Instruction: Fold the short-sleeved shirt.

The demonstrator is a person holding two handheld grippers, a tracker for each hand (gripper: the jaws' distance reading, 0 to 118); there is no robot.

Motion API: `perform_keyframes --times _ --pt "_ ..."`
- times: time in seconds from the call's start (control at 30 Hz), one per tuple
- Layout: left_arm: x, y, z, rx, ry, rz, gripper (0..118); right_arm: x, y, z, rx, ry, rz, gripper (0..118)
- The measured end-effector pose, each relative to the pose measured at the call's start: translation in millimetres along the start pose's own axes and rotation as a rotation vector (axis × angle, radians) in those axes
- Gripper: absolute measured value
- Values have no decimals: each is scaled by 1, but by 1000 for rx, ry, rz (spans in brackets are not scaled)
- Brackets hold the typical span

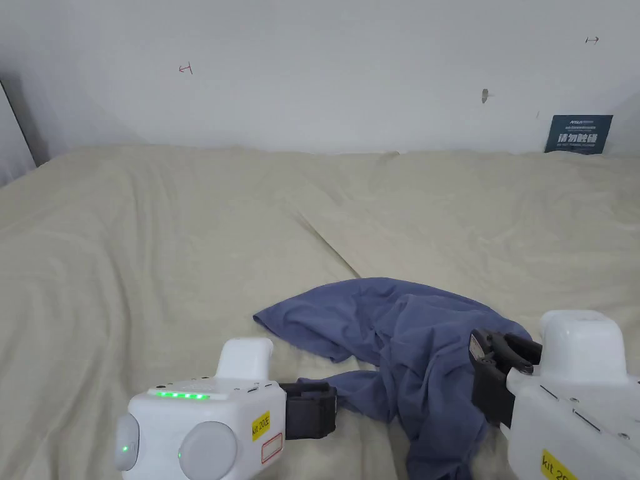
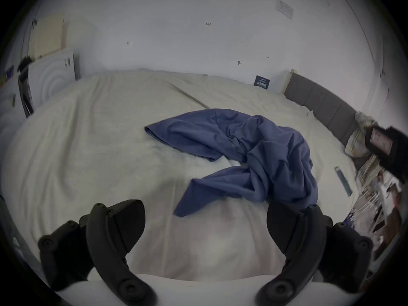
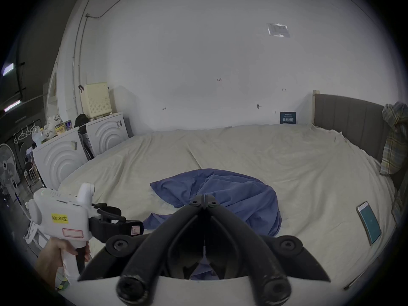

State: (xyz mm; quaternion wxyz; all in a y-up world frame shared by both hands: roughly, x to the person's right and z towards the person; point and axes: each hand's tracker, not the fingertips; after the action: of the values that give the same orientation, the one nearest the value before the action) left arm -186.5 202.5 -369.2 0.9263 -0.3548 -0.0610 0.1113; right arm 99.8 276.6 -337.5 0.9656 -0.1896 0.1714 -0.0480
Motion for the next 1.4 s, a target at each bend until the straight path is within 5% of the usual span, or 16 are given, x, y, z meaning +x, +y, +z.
perform_keyframes --times 0.23,0.27,0.3,0.33,0.37,0.4,0.63,0.9,1.1,1.4 --pt "-7 2 -57 -99 125 -71 106 6 -3 -16 -32 -22 4 0" --pt "-7 -1 -62 -99 122 -71 92 8 -4 -20 -34 -26 -3 0" --pt "-5 -4 -65 -105 116 -75 65 9 -4 -23 -36 -32 -15 0" --pt "-3 -6 -68 -106 115 -84 17 11 -5 -26 -44 -35 -26 0" --pt "5 -12 -69 -78 139 -126 5 13 -7 -30 -59 -36 -39 0" --pt "12 -17 -69 -3 231 -168 5 15 -9 -33 -66 -38 -48 0" --pt "1 -8 -57 -43 120 -110 5 24 -16 -36 -92 -59 -44 0" --pt "13 4 -25 8 155 -181 5 32 15 -37 -71 -41 -10 0" --pt "24 3 -14 18 201 -240 5 28 76 -83 -56 98 57 0" --pt "31 8 8 58 140 -222 5 -3 101 -202 -285 251 171 0"
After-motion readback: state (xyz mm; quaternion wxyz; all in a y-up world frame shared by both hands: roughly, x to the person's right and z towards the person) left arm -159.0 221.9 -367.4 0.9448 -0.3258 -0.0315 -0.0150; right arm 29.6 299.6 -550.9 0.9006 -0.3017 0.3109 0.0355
